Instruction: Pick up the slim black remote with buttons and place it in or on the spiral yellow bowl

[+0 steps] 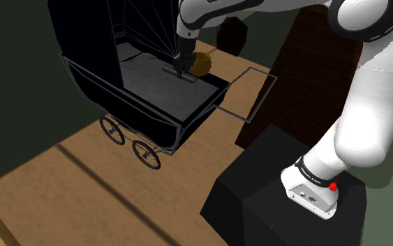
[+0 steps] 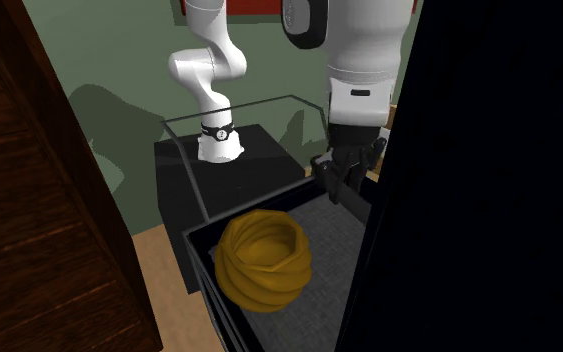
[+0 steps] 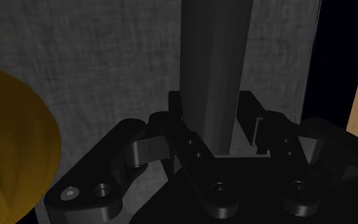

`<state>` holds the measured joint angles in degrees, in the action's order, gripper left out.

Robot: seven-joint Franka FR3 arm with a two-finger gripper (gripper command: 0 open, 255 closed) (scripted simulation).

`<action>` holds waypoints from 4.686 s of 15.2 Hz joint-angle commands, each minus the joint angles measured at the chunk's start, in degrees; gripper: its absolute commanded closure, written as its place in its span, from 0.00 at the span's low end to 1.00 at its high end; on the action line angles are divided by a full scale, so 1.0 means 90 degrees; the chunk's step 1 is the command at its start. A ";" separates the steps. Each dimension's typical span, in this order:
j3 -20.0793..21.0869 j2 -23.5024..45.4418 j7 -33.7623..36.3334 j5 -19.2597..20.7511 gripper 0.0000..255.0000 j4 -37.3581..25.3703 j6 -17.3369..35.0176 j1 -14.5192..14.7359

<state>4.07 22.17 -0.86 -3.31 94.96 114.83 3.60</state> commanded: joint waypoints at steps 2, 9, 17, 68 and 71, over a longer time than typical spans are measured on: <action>0.0002 -0.0100 0.0015 -0.0001 1.00 -0.0126 -0.0227 -0.0002; 0.0004 -0.0245 0.0047 0.0001 1.00 -0.0520 -0.0765 -0.0005; 0.0006 -0.0330 0.0087 0.0006 1.00 -0.1082 -0.1411 -0.0006; -0.0555 0.0763 -0.1705 -0.0099 0.00 -0.2709 -0.2072 -0.1290; -0.0555 0.0763 -0.1705 -0.0099 0.00 -0.2710 -0.2072 -0.1290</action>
<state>-0.92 29.04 -16.22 -4.21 70.58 96.19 -8.01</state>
